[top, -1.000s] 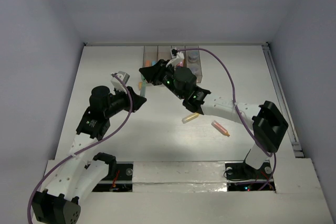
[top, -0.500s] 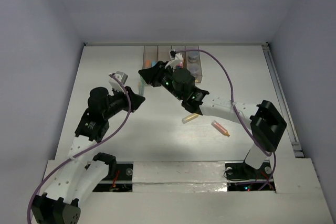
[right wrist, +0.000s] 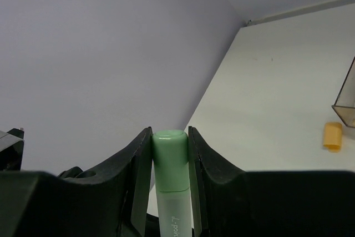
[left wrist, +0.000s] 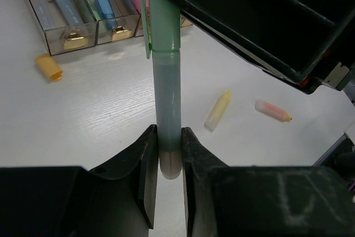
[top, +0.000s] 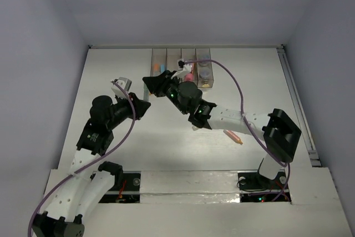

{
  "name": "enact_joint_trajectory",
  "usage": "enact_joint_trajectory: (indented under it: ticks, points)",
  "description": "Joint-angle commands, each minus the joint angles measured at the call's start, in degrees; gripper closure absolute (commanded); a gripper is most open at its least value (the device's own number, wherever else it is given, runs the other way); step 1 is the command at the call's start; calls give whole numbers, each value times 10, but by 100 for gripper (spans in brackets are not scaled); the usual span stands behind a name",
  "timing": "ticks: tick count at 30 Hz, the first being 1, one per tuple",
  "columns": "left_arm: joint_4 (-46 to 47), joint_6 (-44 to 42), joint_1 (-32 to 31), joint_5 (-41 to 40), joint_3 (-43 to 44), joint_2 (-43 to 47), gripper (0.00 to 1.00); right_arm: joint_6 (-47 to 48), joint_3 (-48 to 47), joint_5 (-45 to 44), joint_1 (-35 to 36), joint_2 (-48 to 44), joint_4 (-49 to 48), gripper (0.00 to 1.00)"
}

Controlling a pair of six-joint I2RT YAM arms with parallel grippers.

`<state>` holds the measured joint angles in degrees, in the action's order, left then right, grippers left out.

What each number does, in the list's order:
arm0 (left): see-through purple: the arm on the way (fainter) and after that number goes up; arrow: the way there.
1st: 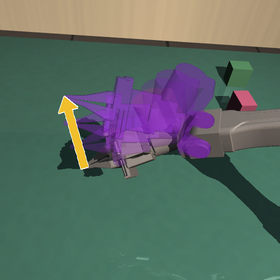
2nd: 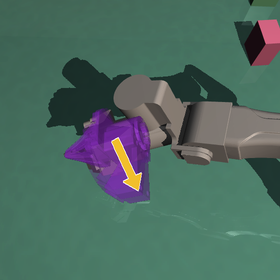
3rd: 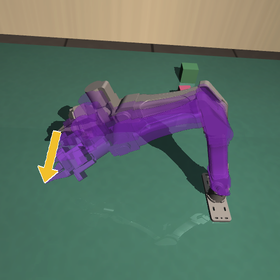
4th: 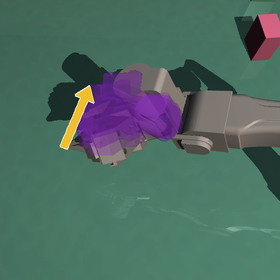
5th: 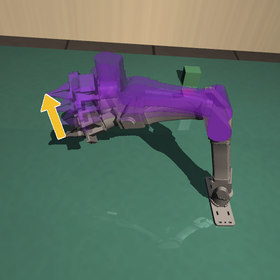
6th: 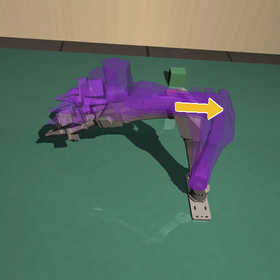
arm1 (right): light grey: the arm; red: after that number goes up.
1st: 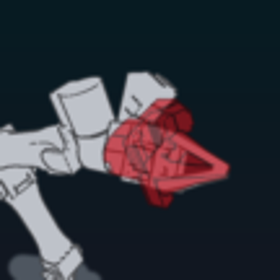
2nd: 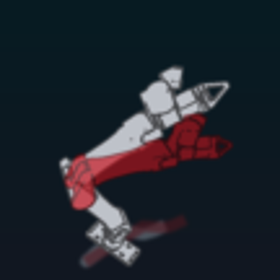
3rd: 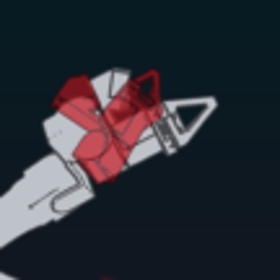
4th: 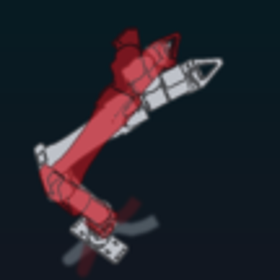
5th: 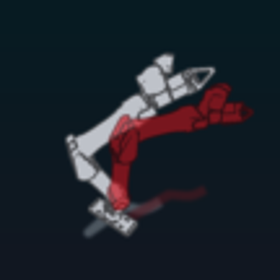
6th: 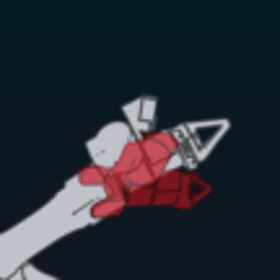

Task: Sort the stationery into containers
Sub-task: Close the pen cap on the pen.

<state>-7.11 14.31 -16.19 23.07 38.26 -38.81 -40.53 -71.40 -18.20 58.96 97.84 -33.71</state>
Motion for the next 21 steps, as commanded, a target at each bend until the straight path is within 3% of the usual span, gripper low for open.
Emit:
enact_joint_trajectory:
  ticks: [1,6,10,21]
  points:
    - [47,7,1,-39,15,22,100,1,14,-24,20,-15,-32,88]
    - [47,8,1,-53,14,34,100,5,24,-18,37,-22,-36,91]
    - [45,6,1,-56,15,34,100,5,37,14,42,-33,-30,99]
    - [46,0,1,-51,18,29,100,5,100,141,50,-41,62,100]
